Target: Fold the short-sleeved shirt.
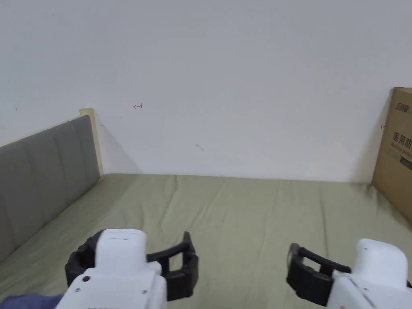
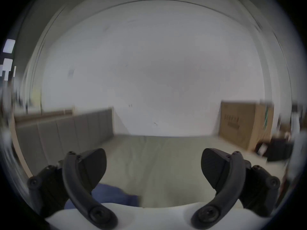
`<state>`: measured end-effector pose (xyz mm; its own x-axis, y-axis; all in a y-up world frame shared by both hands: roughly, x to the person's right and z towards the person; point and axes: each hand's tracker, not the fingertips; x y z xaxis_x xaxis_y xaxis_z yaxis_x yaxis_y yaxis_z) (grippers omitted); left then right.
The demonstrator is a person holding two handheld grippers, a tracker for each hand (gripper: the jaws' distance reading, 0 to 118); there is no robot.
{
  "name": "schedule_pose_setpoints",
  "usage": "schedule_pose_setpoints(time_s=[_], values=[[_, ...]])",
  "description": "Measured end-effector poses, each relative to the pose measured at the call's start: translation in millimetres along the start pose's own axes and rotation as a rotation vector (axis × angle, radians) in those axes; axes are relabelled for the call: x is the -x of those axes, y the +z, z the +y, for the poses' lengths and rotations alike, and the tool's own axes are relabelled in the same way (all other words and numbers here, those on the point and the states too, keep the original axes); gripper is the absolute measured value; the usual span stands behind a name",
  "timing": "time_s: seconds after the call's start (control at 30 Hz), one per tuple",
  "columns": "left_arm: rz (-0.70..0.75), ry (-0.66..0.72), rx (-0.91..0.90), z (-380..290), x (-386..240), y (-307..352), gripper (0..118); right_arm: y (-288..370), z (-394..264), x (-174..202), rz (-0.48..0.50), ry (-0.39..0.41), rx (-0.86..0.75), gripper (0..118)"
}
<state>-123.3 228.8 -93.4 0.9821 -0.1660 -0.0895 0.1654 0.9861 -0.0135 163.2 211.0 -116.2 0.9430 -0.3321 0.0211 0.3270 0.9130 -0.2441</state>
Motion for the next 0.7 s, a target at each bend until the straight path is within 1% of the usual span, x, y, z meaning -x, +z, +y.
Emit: schedule_pose_setpoints(time_s=[0.03, 0.07, 0.1, 0.13, 0.2, 0.27, 0.33, 0.37, 0.4, 0.43, 0.47, 0.5, 0.53, 0.57, 0.6, 0.63, 0.67, 0.7], values=[[-0.007, -0.027, -0.009, -1.5, -5.7, 2.2, 116, 2.8, -2.7, -3.0, -0.034, -0.035, 0.030, 118], [-0.026, -0.007, -0.009, -2.1, -7.9, 3.6, 116, 2.5, -5.4, -7.2, -0.072, -0.023, 0.054, 118], [-0.052, 0.038, -0.001, -4.1, -5.5, 2.3, 116, 3.5, -7.0, -9.0, -0.091, 0.016, 0.061, 118], [-0.097, 0.101, 0.014, -5.1, -3.9, 0.6, 116, 6.0, -9.0, -9.0, -0.111, 0.069, 0.037, 118], [-0.130, 0.200, 0.053, -6.4, -0.8, -2.6, 116, 8.3, -11.2, -5.3, -0.136, 0.172, -0.031, 118], [-0.127, 0.223, 0.069, -5.7, 5.2, -6.4, 118, 13.8, -7.2, 1.4, -0.142, 0.269, -0.084, 118], [-0.119, 0.209, 0.072, -6.0, 4.9, -6.1, 118, 15.3, -4.6, 9.8, -0.123, 0.333, -0.128, 118], [-0.107, 0.201, 0.073, -6.0, 5.3, -5.5, 118, 16.8, -3.1, 13.1, -0.119, 0.353, -0.139, 118], [-0.100, 0.190, 0.083, -4.0, 5.1, -4.5, 118, 18.1, -2.4, 15.4, -0.123, 0.349, -0.141, 118], [-0.091, 0.186, 0.115, -0.7, 5.7, -4.1, 118, 19.8, -4.0, 18.1, -0.136, 0.341, -0.160, 118], [-0.109, 0.200, 0.136, 1.1, 7.2, -4.1, 117, 23.0, -3.3, 20.0, -0.150, 0.303, -0.193, 118], [-0.118, 0.215, 0.134, 1.1, 9.0, -2.8, 113, 25.2, -2.7, 20.6, -0.145, 0.272, -0.197, 118], [-0.133, 0.245, 0.117, 0.5, 10.4, -1.2, 105, 26.2, -2.2, 20.3, -0.122, 0.260, -0.195, 118], [-0.144, 0.252, 0.107, 0.4, 11.6, -1.0, 84, 30.5, -1.8, 25.5, -0.091, 0.274, -0.192, 116], [-0.140, 0.252, 0.107, 0.5, 11.2, -1.5, 61, 32.2, -3.2, 28.6, -0.084, 0.298, -0.200, 112], [-0.118, 0.247, 0.110, 0.5, 10.3, -0.9, 39, 32.8, -6.1, 34.5, -0.122, 0.350, -0.215, 100], [-0.105, 0.231, 0.107, -0.5, 9.4, -1.7, 21, 33.4, -9.7, 39.5, -0.155, 0.401, -0.244, 61], [-0.098, 0.217, 0.104, -1.0, 9.3, -1.8, 15, 28.4, -12.1, 38.2, -0.192, 0.418, -0.264, 21]])
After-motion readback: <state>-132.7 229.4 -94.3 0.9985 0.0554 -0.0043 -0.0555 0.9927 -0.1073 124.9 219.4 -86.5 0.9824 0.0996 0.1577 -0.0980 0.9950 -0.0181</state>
